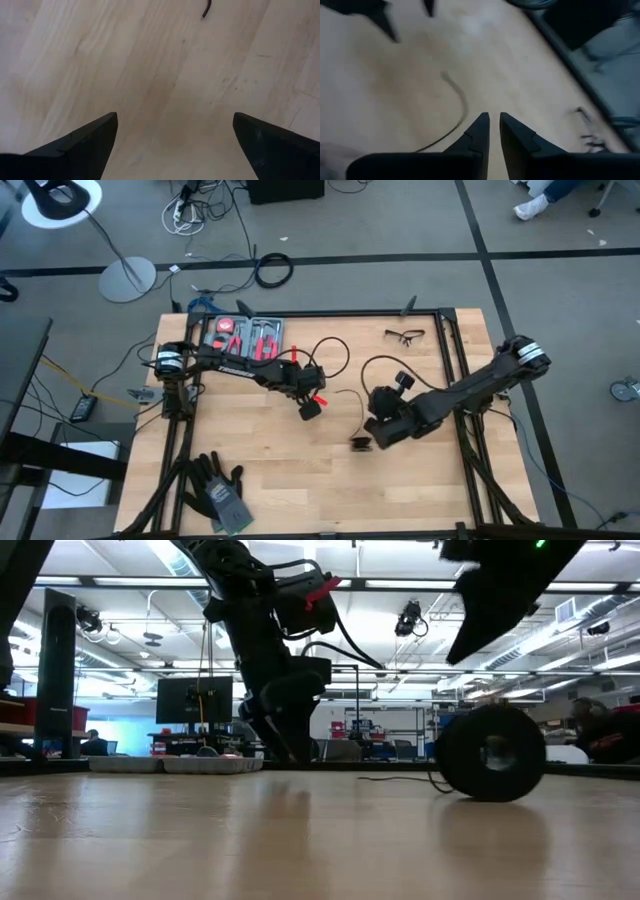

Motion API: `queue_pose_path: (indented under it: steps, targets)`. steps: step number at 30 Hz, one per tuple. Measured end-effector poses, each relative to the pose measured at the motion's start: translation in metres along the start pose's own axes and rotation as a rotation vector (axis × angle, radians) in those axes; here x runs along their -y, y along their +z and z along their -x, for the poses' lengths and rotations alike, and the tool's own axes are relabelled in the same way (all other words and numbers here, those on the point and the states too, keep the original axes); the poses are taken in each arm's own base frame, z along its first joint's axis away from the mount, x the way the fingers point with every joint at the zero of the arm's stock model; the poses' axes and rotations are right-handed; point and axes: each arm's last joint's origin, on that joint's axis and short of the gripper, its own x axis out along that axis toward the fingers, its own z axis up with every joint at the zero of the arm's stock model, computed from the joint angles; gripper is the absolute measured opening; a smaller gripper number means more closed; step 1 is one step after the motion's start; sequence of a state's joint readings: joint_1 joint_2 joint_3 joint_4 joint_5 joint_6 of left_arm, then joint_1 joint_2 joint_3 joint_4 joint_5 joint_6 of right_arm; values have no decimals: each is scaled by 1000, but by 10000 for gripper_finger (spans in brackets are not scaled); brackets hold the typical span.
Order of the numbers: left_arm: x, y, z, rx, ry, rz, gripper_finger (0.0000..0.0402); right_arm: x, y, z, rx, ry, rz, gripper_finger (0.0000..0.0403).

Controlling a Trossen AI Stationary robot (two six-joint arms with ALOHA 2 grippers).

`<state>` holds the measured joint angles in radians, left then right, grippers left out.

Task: Coil cords
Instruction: Uncoil the black wire from the black spool

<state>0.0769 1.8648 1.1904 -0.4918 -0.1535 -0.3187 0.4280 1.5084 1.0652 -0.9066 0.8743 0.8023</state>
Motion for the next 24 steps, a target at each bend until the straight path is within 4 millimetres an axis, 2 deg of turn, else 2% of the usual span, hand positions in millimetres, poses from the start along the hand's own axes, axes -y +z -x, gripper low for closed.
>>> queue_pose_path:
  steps: [7, 11, 18, 24]
  targets:
    - [0, 0, 0, 2, -1, 3, 400, 9, -1, 34, -64, 245, -123, 49]
    - [0, 0, 0, 1, -1, 7, 400, 2, -1, 41, -115, 377, -144, 65]
    - [1, 0, 0, -9, -25, 7, 400, -47, -8, 17, -120, 483, 51, 91]
    - [3, -2, 0, -31, -61, 4, 400, -68, -17, 2, -136, 472, 86, 93]
